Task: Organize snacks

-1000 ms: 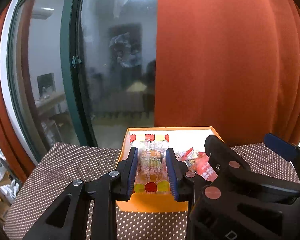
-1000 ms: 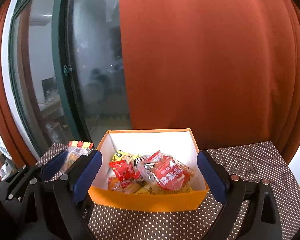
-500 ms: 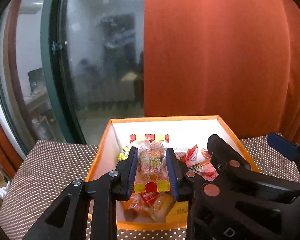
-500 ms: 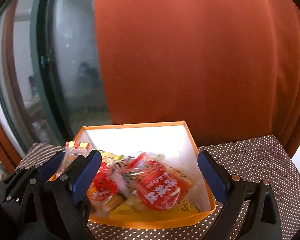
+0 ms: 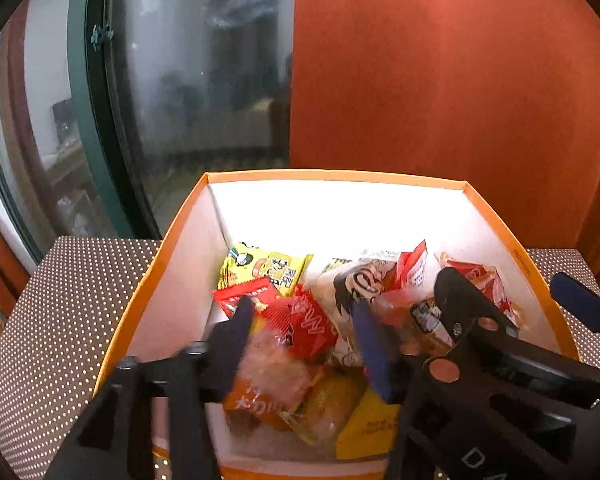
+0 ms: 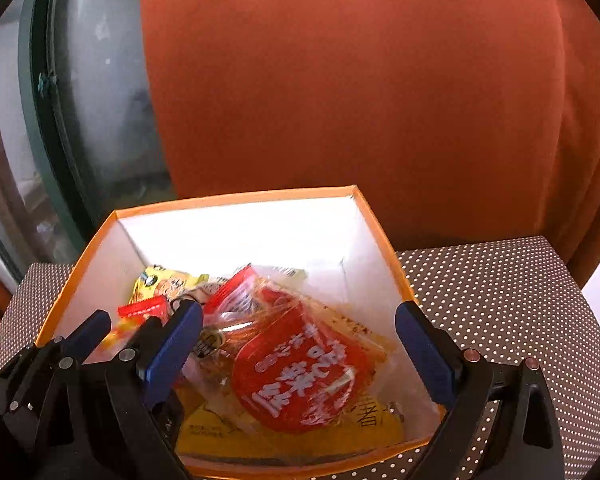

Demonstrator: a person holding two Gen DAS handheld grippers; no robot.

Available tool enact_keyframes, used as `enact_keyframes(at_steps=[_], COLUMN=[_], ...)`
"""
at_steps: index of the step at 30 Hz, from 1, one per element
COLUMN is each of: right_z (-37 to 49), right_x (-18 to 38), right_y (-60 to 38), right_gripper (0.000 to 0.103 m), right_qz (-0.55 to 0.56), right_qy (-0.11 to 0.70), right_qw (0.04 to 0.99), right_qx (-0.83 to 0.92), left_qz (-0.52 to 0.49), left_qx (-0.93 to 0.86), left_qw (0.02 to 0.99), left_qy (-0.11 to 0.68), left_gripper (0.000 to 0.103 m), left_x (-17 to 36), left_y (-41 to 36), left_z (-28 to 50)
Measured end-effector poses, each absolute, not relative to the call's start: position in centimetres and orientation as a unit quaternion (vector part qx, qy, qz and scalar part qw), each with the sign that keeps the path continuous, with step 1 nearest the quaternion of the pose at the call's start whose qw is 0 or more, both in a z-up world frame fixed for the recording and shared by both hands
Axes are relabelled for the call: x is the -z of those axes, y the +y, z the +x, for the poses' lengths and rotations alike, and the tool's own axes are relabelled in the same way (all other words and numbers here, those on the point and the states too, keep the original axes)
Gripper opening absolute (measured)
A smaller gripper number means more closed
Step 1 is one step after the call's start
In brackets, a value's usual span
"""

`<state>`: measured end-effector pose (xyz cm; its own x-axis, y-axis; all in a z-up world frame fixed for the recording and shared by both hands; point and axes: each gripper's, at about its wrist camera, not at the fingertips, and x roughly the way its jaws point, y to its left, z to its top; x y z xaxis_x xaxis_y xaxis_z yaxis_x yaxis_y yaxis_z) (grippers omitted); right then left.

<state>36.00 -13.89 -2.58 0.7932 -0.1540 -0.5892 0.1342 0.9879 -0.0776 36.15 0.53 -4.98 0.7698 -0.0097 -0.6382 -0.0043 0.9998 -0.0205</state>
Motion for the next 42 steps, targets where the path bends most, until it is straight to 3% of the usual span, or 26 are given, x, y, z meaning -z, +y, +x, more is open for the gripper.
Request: enact_keyframes(at_steps=[4, 20, 42], right_z=[35.4, 24.2, 3.8], right_x=[2.5, -2.5, -5.7], right_y=[-13.2, -12.1, -14.7], right_gripper=[0.099, 0.098, 0.098], right_qz=[-0.015, -0.011, -0.010], right_qy=[0.314, 0.256, 0.189], right_qw=[0.947, 0.966, 0.981], right_qx=[0.058, 0.037, 0.042], left_qz=[-0.013, -0.001, -0.008], left_qx=[0.006, 0.023, -0.012], left_qw=[0.942, 0.963, 0.976], left_qy=[0.336, 0.268, 0.216], left_gripper=[0.077, 0.099, 0.103], left_x=[4.6, -1.1, -3.6], left_y=[1.0, 0.4, 2.0], left_z=[34.9, 22.2, 2.6])
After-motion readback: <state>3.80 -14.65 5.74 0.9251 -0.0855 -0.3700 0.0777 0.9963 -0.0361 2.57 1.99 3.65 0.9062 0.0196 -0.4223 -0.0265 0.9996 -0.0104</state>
